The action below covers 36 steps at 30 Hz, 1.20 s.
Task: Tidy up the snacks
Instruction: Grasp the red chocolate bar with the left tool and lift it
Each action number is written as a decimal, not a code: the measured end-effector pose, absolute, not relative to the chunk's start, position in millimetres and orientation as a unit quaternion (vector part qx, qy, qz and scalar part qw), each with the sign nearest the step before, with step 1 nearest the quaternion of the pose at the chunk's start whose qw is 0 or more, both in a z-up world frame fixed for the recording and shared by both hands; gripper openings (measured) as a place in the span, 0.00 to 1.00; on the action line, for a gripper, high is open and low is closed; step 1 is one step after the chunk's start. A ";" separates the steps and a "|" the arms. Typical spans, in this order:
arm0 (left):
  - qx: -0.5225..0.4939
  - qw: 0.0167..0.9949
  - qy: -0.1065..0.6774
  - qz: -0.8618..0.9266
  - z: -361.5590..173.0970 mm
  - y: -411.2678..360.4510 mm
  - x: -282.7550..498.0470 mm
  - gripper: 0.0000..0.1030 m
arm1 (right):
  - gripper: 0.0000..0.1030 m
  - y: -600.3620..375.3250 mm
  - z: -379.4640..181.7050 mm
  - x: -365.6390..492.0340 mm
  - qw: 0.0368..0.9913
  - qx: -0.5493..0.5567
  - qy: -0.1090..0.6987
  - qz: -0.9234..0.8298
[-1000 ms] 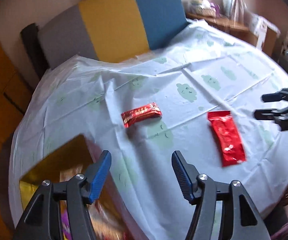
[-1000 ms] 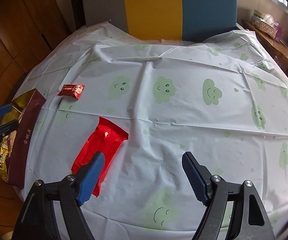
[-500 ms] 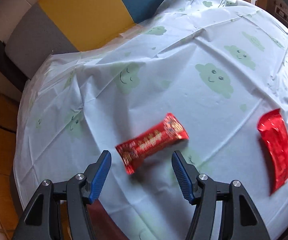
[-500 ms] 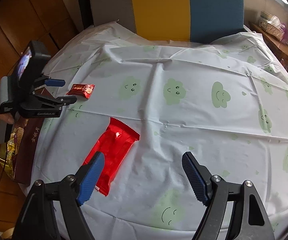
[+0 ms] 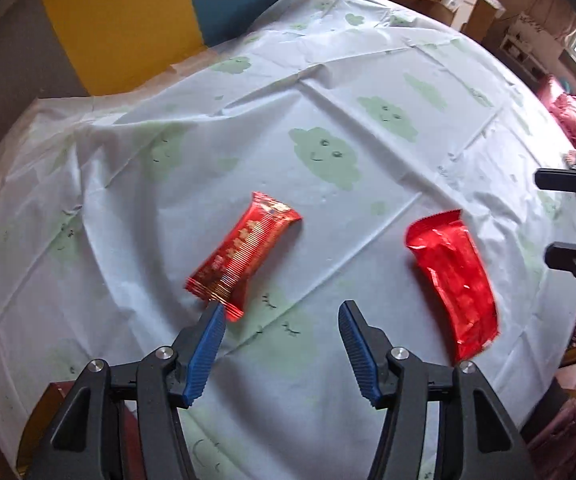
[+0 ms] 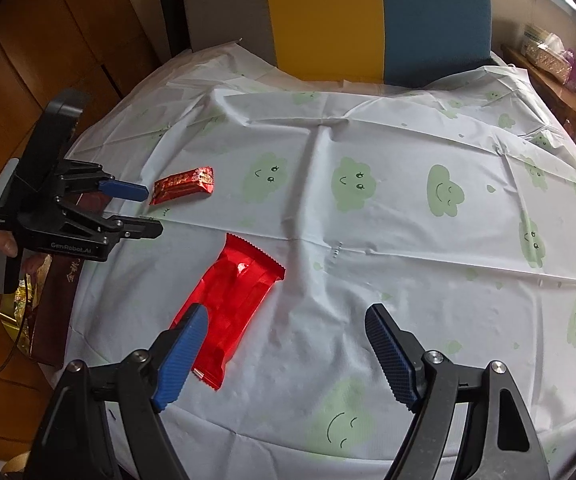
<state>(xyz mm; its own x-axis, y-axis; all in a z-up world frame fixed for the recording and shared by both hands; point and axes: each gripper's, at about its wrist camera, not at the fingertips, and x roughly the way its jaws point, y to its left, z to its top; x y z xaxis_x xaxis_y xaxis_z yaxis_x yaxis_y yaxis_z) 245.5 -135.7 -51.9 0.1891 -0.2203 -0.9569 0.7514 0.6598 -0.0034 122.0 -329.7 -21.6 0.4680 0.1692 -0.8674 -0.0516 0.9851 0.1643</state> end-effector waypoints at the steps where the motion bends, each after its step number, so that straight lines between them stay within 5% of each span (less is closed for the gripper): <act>1: 0.245 0.738 0.540 -0.322 -50.7 -135.7 247.8 0.55 | 0.79 -330.1 -21.6 121.8 0.855 0.057 0.512 0.063; 13: 0.319 0.744 0.511 -0.287 -72.0 -177.7 273.6 0.54 | 0.79 -334.3 -19.1 122.3 0.856 0.064 0.509 0.059; 16: 0.283 0.747 0.530 -0.284 -78.2 -179.3 282.8 0.37 | 0.79 -335.3 -19.4 123.0 0.857 0.066 0.508 0.057; 17: 0.272 0.747 0.534 -0.287 -77.7 -175.9 281.0 0.23 | 0.79 -335.9 -19.7 123.1 0.856 0.067 0.509 0.056; 36: 0.121 0.825 0.527 -0.164 -68.3 -126.3 118.9 0.22 | 0.79 -339.6 -23.1 121.8 0.863 0.041 0.503 0.028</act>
